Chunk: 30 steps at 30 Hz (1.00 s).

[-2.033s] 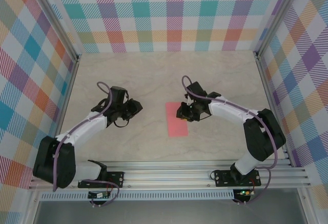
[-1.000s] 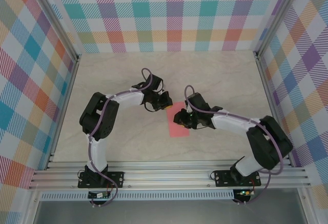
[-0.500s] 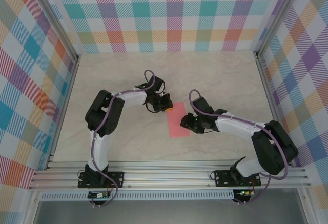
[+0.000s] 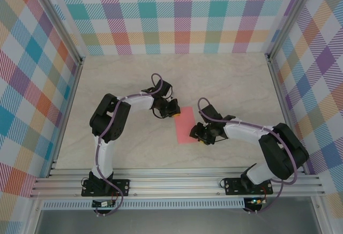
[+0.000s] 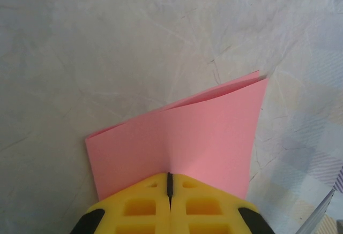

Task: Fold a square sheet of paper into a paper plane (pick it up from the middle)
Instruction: Third fold the triangle at the center of the table.

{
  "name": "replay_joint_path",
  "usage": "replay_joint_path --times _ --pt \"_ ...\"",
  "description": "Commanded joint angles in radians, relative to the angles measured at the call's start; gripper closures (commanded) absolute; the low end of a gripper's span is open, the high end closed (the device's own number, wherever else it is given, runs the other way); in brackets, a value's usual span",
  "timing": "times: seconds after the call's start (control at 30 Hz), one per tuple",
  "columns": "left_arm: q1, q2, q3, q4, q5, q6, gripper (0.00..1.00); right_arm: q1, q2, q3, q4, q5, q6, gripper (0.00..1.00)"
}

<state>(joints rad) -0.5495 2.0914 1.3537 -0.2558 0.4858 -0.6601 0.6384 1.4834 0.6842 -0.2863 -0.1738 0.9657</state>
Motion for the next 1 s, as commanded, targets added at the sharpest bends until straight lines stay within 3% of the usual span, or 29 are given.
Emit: replay_joint_path --times 0.0,0.3,0.67,0.87,0.97 --pt "-0.003 0.039 0.006 -0.051 -0.013 0.023 0.95 0.000 0.035 0.001 -0.006 -0.033 0.014 0.57" --pt "-0.003 0.044 -0.021 -0.039 -0.006 0.028 0.96 0.000 0.065 0.013 0.109 -0.073 0.026 0.59" --pt "-0.003 0.035 -0.037 -0.040 -0.012 0.032 0.96 -0.004 0.093 0.105 0.111 -0.058 0.019 0.57" --pt "-0.003 0.035 -0.028 -0.051 -0.011 0.039 0.96 -0.054 0.050 0.084 0.121 -0.074 -0.018 0.48" --pt "-0.002 0.033 -0.027 -0.048 -0.009 0.038 0.96 -0.098 0.045 0.065 0.186 -0.161 -0.061 0.44"
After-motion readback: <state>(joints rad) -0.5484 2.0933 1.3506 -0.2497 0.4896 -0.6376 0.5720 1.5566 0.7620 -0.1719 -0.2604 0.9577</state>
